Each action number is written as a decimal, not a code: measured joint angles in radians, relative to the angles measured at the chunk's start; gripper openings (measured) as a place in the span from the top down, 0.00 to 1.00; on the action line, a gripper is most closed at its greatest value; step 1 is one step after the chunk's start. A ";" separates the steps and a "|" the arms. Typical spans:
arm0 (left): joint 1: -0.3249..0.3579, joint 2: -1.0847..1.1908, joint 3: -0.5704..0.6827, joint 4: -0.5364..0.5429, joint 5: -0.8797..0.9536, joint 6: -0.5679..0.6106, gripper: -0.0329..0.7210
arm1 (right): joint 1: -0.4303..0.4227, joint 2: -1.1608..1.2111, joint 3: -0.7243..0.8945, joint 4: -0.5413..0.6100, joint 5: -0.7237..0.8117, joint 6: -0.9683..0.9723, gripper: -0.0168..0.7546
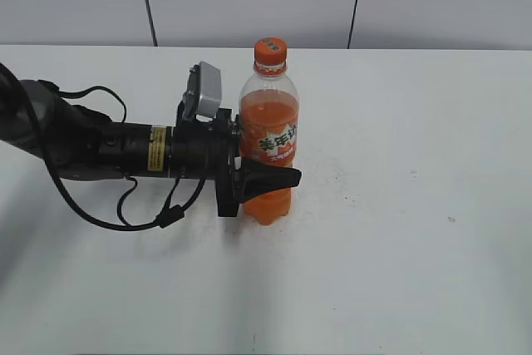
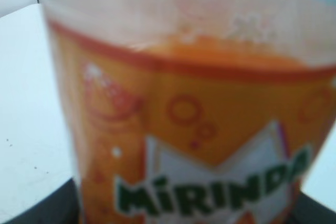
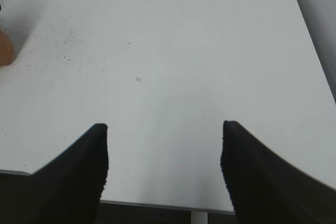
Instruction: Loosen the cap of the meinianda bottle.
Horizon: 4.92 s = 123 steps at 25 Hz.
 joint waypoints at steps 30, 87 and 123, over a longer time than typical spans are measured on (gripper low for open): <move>0.000 0.008 0.000 0.011 -0.022 0.020 0.41 | 0.000 0.000 -0.003 0.002 -0.001 0.015 0.32; 0.000 0.008 0.000 0.011 -0.028 0.024 0.41 | 0.578 1.751 -1.309 0.031 0.189 0.665 0.28; 0.000 0.008 0.000 0.012 -0.028 0.024 0.41 | 0.752 1.871 -1.355 -0.085 0.167 0.808 0.45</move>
